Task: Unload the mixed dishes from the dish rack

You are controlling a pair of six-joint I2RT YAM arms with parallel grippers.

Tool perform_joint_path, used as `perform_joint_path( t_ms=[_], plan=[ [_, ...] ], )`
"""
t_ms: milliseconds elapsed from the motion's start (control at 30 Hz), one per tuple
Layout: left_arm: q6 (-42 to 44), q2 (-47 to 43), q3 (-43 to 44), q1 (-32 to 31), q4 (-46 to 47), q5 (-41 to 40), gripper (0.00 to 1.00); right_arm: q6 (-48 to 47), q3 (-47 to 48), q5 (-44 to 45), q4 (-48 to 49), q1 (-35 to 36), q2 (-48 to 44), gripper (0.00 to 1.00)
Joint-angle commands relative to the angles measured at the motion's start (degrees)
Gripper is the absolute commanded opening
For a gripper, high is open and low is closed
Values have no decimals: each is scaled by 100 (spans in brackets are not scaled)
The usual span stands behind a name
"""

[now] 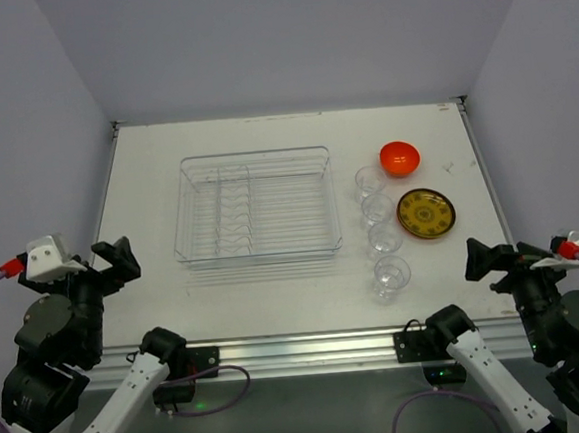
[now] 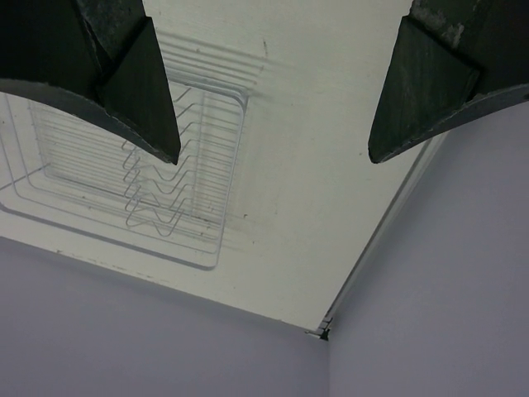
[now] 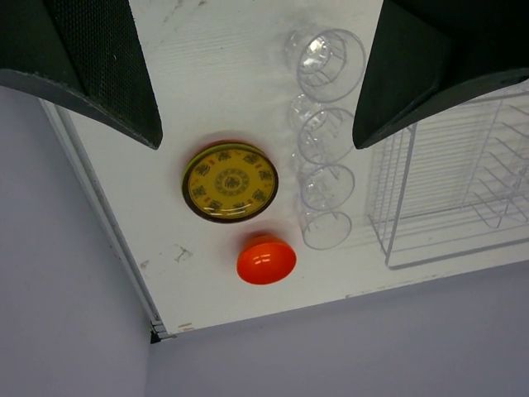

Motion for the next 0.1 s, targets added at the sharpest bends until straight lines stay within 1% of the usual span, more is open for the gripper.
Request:
perform_joint_path(
  t_ms=[0,67],
  plan=[
    [273,-16,81,44,-102,31,100,-102,133,-186,-110,-28,-26,99],
    [282,2,81,44,-111,40,100,-49,150,-81,-136,-19,0,99]
  ],
)
